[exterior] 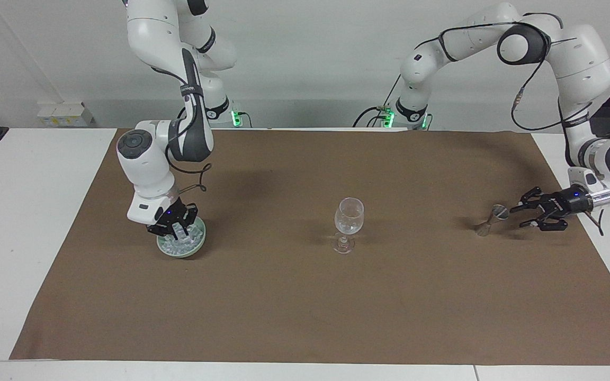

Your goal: Pour wine and add ice with both arms

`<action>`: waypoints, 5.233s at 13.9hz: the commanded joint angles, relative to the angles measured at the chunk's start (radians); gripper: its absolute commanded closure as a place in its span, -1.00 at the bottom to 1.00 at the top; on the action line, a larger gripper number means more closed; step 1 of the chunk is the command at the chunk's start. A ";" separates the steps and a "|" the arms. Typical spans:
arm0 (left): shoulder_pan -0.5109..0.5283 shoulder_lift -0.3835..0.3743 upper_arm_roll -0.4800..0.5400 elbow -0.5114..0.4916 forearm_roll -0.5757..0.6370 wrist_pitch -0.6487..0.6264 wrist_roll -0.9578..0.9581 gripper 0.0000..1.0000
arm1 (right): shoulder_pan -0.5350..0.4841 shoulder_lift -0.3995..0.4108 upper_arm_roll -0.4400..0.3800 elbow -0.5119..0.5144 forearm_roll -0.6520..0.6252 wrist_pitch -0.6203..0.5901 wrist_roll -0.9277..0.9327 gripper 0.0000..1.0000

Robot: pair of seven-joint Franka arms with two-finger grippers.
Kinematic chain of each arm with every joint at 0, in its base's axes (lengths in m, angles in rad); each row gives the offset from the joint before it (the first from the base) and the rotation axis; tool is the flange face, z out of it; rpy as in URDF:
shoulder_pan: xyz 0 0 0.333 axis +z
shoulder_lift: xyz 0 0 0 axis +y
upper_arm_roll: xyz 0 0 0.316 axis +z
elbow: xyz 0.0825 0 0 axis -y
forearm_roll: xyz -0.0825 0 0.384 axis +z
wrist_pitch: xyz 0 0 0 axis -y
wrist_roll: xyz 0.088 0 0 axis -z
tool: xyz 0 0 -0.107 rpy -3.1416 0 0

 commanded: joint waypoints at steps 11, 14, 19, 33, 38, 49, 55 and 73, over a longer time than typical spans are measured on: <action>-0.398 -0.414 -0.003 0.016 0.548 0.249 -1.194 -0.23 | -0.005 -0.145 0.041 0.150 0.019 -0.285 0.304 1.00; -0.472 -0.439 -0.004 0.019 0.682 0.271 -1.553 -0.40 | -0.005 -0.214 0.064 0.182 0.021 -0.382 0.307 1.00; -0.536 -0.484 -0.006 0.025 0.810 0.219 -1.973 -0.56 | -0.005 -0.268 0.163 0.201 0.022 -0.431 0.460 1.00; -0.581 -0.645 -0.006 -0.074 0.917 0.159 -2.208 -1.00 | 0.016 0.045 0.519 0.536 0.105 -0.226 1.019 1.00; -0.586 -0.643 -0.006 -0.039 0.912 0.165 -2.213 -1.00 | 0.047 0.149 0.619 0.552 -0.092 -0.082 1.195 1.00; -0.539 -0.600 -0.003 -0.019 0.910 0.225 -2.217 -1.00 | 0.081 0.232 0.653 0.576 -0.226 -0.057 1.263 1.00; -0.529 -0.589 -0.003 -0.016 0.912 0.257 -2.216 -1.00 | 0.084 0.261 0.653 0.580 -0.240 0.006 1.264 1.00; -0.498 -0.589 -0.001 -0.017 0.906 0.232 -2.210 -1.00 | 0.070 0.249 0.654 0.578 -0.271 -0.003 1.286 -1.00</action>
